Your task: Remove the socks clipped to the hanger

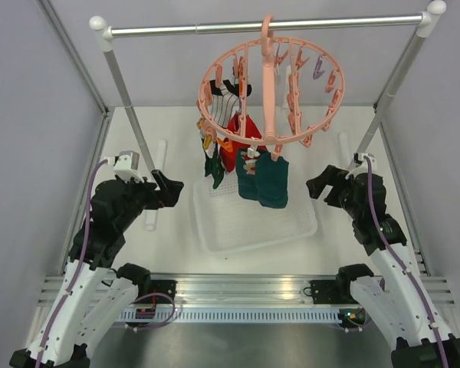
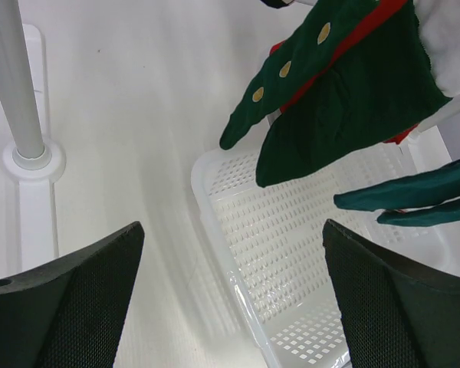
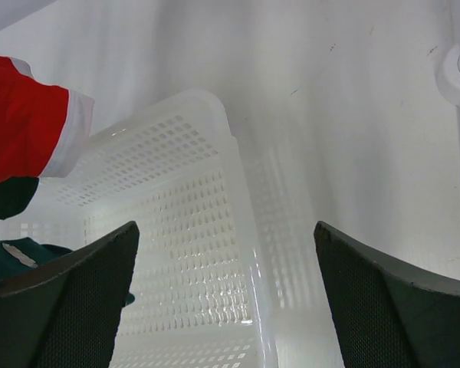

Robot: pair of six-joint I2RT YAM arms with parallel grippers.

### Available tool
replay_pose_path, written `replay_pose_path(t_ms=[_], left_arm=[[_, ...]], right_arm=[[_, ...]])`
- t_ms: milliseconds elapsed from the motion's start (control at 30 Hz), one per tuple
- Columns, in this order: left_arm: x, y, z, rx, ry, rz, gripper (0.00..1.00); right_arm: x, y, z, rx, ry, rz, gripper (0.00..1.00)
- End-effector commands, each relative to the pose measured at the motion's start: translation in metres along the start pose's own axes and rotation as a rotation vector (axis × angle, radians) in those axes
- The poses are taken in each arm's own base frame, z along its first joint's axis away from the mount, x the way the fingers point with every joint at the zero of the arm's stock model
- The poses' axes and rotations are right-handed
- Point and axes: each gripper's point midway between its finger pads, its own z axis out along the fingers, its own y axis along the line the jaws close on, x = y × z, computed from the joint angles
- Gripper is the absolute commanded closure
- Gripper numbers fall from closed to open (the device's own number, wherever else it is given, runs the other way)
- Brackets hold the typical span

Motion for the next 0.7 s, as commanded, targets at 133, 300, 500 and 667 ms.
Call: replay_pose_path(t_ms=[133, 300, 500, 667], left_arm=[[0.001, -0.005, -0.001, 0.035, 0.003, 0.035, 0.0], [0.003, -0.013, -0.001, 0.085, 0.014, 0.035, 0.0], [0.015, -0.043, 0.0, 0.262, 0.072, 0.051, 0.0], [0.02, -0.06, 0.004, 0.301, 0.099, 0.066, 0.0]], right_arm=[[-0.028, 0.016, -0.014, -0.049, -0.08, -0.048, 0.02], [-0.022, 0.032, -0.02, -0.148, -0.058, -0.086, 0.02], [-0.016, 0.058, -0.03, -0.303, -0.033, -0.1, 0.02], [-0.012, 0.081, -0.044, -0.417, -0.046, -0.137, 0.03]])
